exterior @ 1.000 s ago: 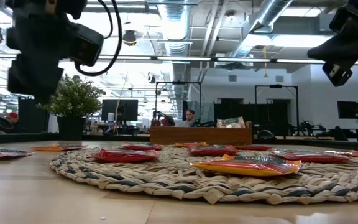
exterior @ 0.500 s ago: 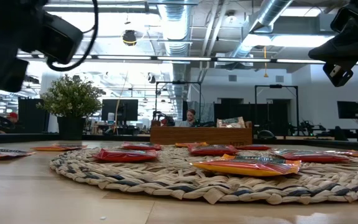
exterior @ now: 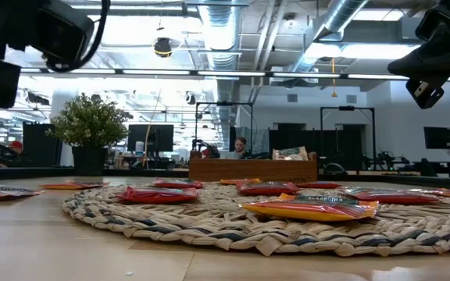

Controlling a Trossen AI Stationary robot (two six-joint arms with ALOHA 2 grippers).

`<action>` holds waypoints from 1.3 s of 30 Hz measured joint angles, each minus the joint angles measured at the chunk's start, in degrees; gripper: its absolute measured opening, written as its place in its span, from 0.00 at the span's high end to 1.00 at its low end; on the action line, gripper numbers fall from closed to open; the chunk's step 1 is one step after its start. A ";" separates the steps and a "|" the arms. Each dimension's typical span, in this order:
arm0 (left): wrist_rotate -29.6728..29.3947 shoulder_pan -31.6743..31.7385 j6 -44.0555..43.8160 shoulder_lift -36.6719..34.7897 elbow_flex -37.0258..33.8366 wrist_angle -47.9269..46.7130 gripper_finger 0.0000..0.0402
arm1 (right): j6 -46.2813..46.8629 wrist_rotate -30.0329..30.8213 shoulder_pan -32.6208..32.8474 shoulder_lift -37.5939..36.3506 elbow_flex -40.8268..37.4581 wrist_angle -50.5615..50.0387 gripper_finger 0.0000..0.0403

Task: Pick & Place Tea
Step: Put the brown tea bag into the right section of the wooden organizer

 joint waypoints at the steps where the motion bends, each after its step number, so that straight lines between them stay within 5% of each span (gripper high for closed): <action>1: -0.12 -0.49 -0.46 0.00 0.00 1.08 0.56 | 0.02 0.00 0.00 0.00 0.00 0.00 1.00; 10: -5.53 -4.21 -1.33 0.33 0.05 3.49 0.56 | 0.07 -0.04 0.00 0.00 0.00 0.00 1.00; 16: -5.01 -4.81 1.62 8.39 6.30 0.54 0.56 | 0.09 -0.07 0.00 0.02 -0.02 -0.02 1.00; 24: -2.82 -4.73 7.92 22.00 19.42 -27.23 0.56 | 0.09 -0.20 0.00 0.02 -0.02 -0.01 1.00; 39: -6.61 -4.71 13.12 24.35 21.66 -26.48 0.56 | 0.13 -0.20 0.00 0.02 -0.02 -0.02 1.00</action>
